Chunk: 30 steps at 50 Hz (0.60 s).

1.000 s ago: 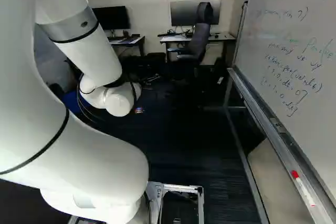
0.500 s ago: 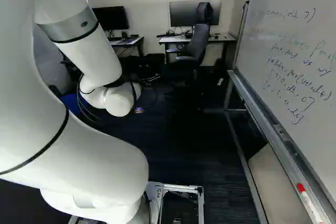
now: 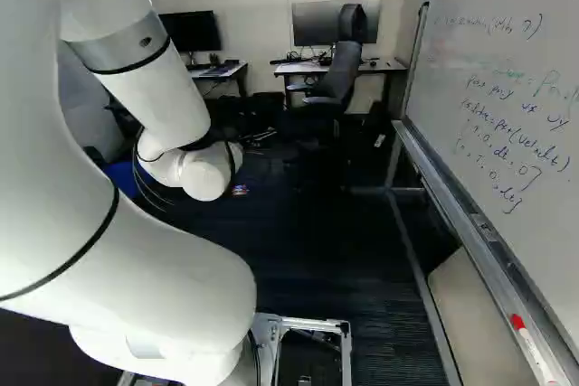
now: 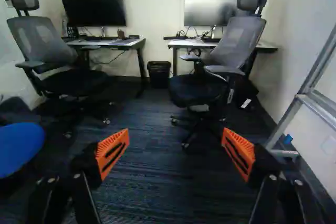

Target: Open the door and move inside

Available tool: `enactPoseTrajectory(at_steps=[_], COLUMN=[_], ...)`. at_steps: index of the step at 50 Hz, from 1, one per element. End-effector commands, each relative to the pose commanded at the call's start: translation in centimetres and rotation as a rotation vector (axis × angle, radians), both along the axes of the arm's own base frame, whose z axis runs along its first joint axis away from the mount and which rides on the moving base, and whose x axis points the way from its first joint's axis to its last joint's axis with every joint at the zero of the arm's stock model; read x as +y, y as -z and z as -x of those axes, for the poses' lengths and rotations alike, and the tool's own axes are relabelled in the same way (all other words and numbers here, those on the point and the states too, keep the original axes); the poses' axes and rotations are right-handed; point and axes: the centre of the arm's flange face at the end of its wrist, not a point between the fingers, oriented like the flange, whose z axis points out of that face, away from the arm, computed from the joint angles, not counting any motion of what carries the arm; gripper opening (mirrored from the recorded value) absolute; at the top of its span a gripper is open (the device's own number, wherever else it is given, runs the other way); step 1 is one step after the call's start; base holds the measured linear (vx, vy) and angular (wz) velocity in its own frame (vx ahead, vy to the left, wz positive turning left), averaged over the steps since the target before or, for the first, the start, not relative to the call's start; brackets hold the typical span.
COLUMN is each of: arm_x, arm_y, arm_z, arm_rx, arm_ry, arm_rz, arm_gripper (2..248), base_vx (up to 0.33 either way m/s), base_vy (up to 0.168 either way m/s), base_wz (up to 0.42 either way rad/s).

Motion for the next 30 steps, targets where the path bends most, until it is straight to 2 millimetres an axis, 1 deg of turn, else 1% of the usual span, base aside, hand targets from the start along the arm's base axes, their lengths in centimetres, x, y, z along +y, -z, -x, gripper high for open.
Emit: enactPoseTrajectory(at_steps=[15, 30], arm_x=[-0.8, -2.2], arm_y=[0.5, 1.7], arm_z=[0.8, 2.6], arm_rx=[0.020, 0.060], arm_ry=[0.019, 0.058], arm_rz=[0.003, 0.009], arm_gripper=[247, 247], base_vx=[0.000, 0.000], base_vy=[0.000, 0.000], base_wz=[0.000, 0.000])
